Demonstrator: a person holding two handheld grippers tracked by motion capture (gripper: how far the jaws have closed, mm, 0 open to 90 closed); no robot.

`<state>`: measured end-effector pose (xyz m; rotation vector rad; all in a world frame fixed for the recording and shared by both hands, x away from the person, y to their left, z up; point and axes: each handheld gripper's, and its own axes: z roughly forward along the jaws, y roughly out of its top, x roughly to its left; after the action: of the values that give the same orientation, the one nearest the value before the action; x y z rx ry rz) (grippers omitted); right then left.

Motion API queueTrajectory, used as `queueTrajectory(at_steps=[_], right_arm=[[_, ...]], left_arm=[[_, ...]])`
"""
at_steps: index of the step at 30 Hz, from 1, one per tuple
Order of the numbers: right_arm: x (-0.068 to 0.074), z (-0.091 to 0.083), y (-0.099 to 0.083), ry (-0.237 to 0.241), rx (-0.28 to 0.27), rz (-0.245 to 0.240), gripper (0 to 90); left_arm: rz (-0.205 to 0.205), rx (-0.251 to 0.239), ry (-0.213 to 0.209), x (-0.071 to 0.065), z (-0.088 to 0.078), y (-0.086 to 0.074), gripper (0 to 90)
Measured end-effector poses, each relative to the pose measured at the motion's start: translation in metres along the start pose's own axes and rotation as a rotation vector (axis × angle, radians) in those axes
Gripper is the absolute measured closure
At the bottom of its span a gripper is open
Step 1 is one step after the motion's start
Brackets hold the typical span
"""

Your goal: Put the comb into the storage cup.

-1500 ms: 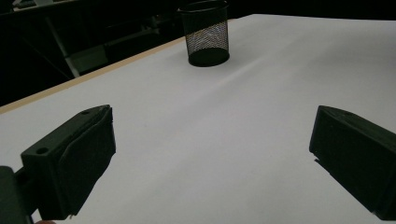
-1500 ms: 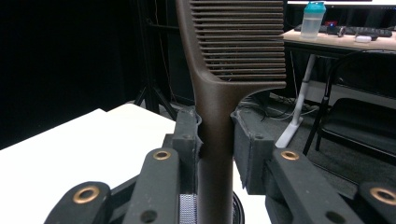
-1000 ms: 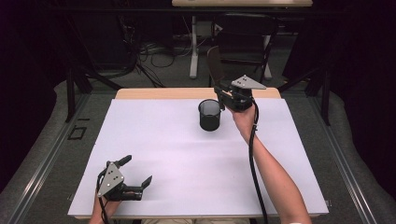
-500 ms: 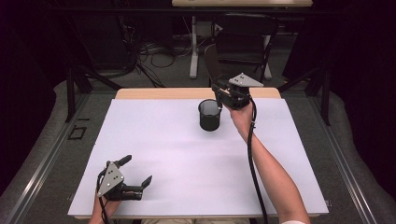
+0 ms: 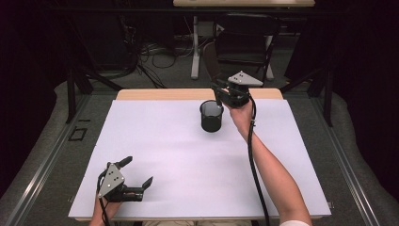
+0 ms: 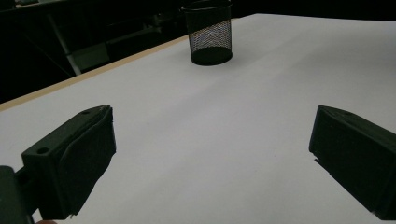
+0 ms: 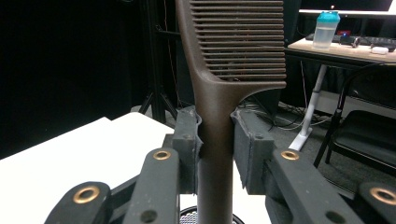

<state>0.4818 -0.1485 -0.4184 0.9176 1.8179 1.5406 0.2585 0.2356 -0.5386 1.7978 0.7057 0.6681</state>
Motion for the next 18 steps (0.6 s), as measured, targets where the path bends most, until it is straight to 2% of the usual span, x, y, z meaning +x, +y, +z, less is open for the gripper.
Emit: queueTrajectory(at_steps=[18], right_arm=[[0.000, 0.012, -0.004, 0.012, -0.011, 0.001, 72.4]], left_arm=[[0.005, 0.000, 0.003, 0.000, -0.001, 0.000, 0.9]])
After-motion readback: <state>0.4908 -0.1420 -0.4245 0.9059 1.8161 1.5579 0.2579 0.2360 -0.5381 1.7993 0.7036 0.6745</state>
